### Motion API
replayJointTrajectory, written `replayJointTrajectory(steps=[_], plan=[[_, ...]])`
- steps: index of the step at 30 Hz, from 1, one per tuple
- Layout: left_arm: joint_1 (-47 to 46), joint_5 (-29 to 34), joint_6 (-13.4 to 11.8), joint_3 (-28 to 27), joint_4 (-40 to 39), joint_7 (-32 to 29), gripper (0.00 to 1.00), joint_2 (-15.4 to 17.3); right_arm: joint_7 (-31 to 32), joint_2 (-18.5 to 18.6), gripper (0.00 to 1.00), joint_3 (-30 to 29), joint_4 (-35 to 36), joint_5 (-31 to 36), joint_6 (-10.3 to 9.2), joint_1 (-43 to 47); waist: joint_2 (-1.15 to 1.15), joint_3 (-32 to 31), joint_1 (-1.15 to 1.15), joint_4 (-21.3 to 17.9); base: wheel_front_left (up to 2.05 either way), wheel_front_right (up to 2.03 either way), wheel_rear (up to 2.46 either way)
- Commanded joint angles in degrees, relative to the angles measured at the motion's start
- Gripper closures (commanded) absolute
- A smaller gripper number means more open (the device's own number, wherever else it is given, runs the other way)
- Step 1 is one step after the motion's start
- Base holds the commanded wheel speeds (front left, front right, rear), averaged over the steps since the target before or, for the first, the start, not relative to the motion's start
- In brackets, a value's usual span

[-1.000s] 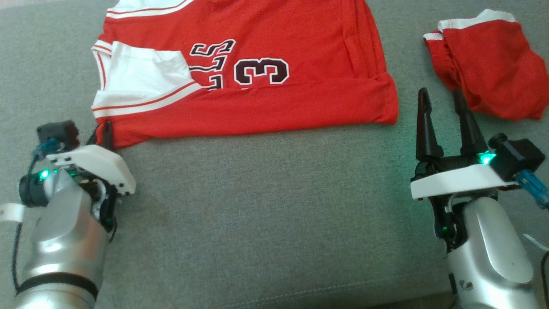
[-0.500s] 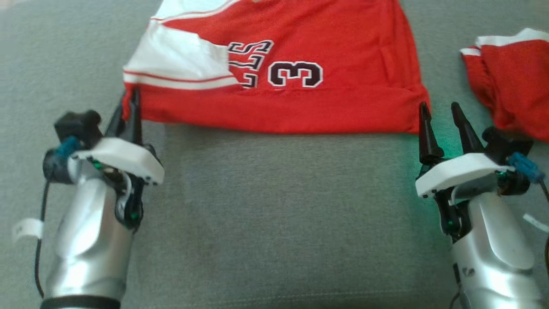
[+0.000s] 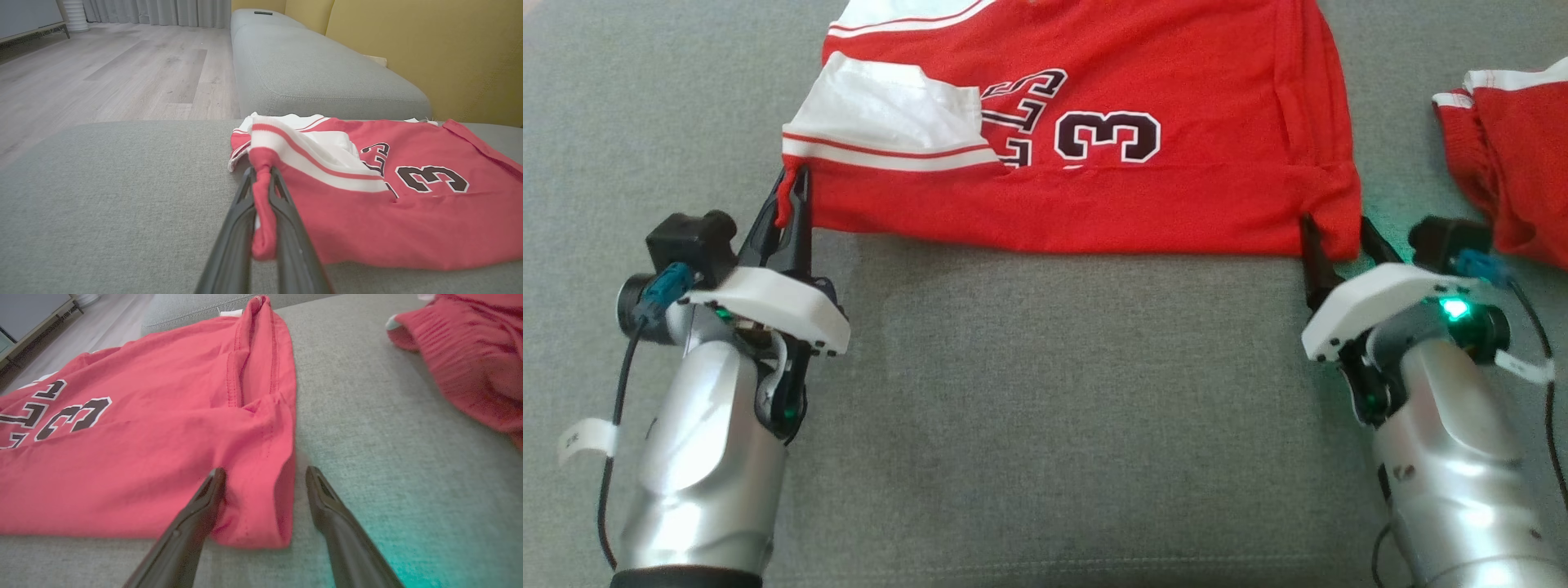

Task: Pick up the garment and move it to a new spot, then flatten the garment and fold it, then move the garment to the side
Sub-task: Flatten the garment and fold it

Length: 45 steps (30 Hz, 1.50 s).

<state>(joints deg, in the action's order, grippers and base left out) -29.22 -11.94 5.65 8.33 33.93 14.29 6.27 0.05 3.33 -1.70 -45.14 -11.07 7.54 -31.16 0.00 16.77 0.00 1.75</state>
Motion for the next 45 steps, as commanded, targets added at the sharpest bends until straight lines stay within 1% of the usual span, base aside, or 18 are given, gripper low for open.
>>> replayJointTrajectory(steps=[1,5,7,10,15,19,25,33,34,41,45], plan=[[-0.92,0.53,0.21,-2.04,-1.8,0.71,1.0,1.09,0.96,-0.46,0.0,2.29,-0.75,-0.38,-0.05,-0.91,0.0,0.01,0.0,-0.07,0.0,0.0,0.0],[-1.09,0.89,0.39,-2.23,-1.47,0.71,1.0,0.91,0.73,-0.46,0.0,4.9,-4.93,0.06,-0.05,-2.56,0.0,-0.05,0.0,-0.07,0.0,0.0,0.0],[-1.12,1.07,0.48,-2.24,-0.99,0.71,1.0,0.86,-0.06,-0.46,1.0,5.32,-6.46,0.23,-0.05,-3.29,0.0,-0.28,0.0,0.06,0.0,0.0,0.0],[-0.72,1.21,0.62,-2.44,-0.35,0.71,1.0,1.01,-2.24,-0.46,1.0,5.02,-7.98,2.29,-0.05,-4.3,0.0,-1.05,0.0,0.07,0.0,0.0,0.0],[0.77,1.4,0.73,-3.07,0.49,0.71,1.0,1.43,-5.44,-0.46,1.0,2.4,-8.51,8.69,-0.05,-4.72,0.0,-3.03,0.0,-0.27,0.0,0.0,0.0],[2.53,1.66,0.72,-3.35,1.22,0.71,1.0,1.37,-7.16,-0.46,1.0,-0.62,-6.88,13.06,-0.05,-3.38,0.0,-5.08,0.0,-0.59,0.0,0.0,0.0],[6.01,1.77,0.88,-2.94,2.51,0.71,1.0,0.74,-7.53,-0.46,1.0,-2.76,-3.25,15.04,-0.05,1.27,0.0,-8.53,0.0,-1.09,0.0,0.0,0.0],[12.53,1.06,1.14,-2.38,2.59,0.71,1.0,0.27,-2.97,-0.46,1.0,-3.56,3.85,15.44,-0.05,9.34,0.0,-12.54,0.0,-1.72,0.0,0.0,0.0],[12.53,1.06,1.14,-2.38,2.59,0.71,1.0,0.27,-2.97,-0.46,1.0,-3.56,3.85,15.44,-0.05,9.34,0.0,-12.54,0.0,-1.72,0.0,0.0,0.0],[18.95,-0.14,0.88,-2.53,-0.01,0.71,1.0,-0.26,3.35,-0.46,1.0,-3.58,13.36,13.48,-0.05,17.77,0.0,-14.98,0.0,-1.71,0.0,0.0,0.0],[21.03,-0.59,0.75,-2.09,-1.23,0.49,1.0,-0.5,7.58,-0.46,1.0,-4.41,18.92,10.97,-0.05,22.48,0.0,-15.59,0.0,-1.38,0.0,0.0,0.0]])
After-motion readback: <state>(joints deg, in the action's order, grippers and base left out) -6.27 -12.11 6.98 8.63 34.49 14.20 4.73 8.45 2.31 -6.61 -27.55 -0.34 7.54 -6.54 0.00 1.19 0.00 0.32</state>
